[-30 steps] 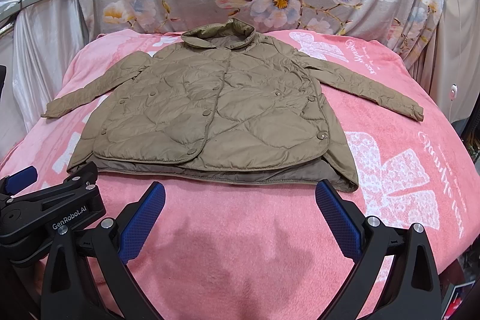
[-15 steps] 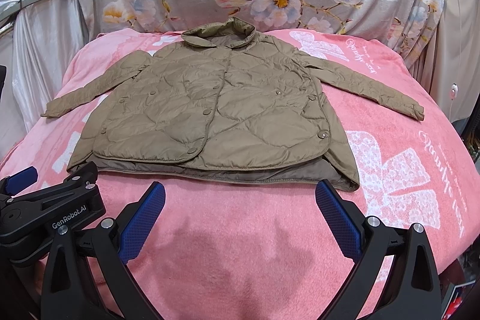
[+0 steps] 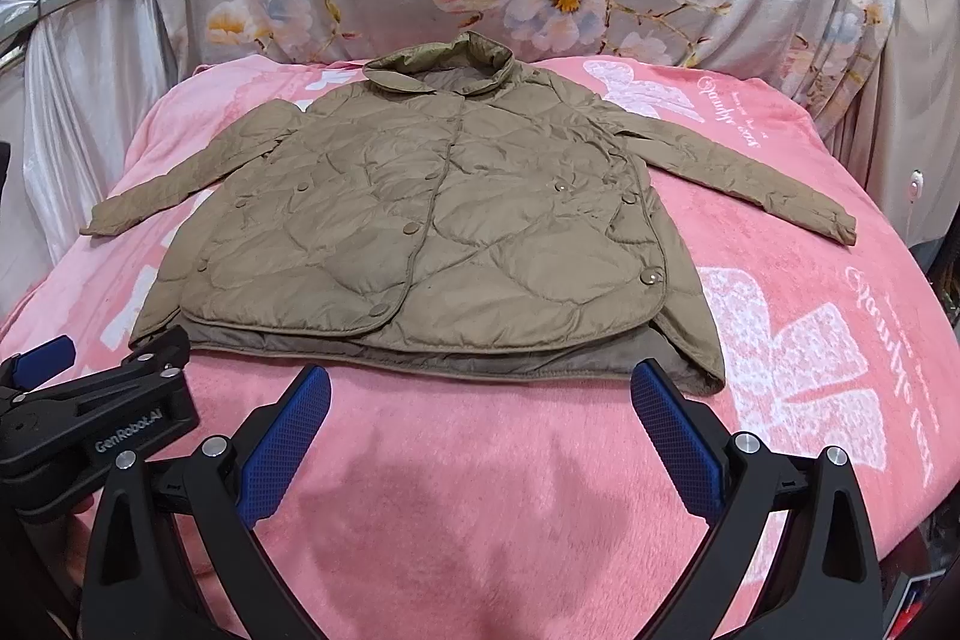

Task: Fold large clothes
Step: 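Grasp the khaki jacket sleeve cuff with the right gripper and lift it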

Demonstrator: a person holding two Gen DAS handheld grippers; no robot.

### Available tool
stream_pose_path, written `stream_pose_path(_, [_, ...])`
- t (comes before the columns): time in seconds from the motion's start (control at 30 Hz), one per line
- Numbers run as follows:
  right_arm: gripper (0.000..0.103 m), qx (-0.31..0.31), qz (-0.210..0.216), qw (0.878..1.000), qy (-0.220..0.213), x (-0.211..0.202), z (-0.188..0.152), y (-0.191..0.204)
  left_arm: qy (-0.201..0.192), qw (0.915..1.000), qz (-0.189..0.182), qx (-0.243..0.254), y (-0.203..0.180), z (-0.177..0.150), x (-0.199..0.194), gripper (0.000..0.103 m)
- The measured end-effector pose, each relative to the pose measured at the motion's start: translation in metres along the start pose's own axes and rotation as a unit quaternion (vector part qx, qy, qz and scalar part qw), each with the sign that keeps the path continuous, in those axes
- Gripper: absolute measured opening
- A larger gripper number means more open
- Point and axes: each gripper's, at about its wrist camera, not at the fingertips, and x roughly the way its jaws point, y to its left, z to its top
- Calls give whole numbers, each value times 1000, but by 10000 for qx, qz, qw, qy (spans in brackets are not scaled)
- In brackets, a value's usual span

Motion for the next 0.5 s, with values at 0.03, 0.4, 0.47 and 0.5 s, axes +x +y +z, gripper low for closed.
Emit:
stream_pose_path(0.03, [98,104,85,9999,37,6,3,-7,32,10000,-11,-24,2,3,5,98])
stream_pose_path(0.4, [98,2076,-193,9779,-163,81,58,-182,176,9988,87,-443,20,46,65,98])
stream_pose_path(0.47, [98,2468,-277,9685,-194,98,69,-221,182,9979,135,-603,27,57,78,98])
stream_pose_path(0.5, [98,2710,-292,9620,-183,109,72,-243,180,9975,174,-668,30,63,84,98])
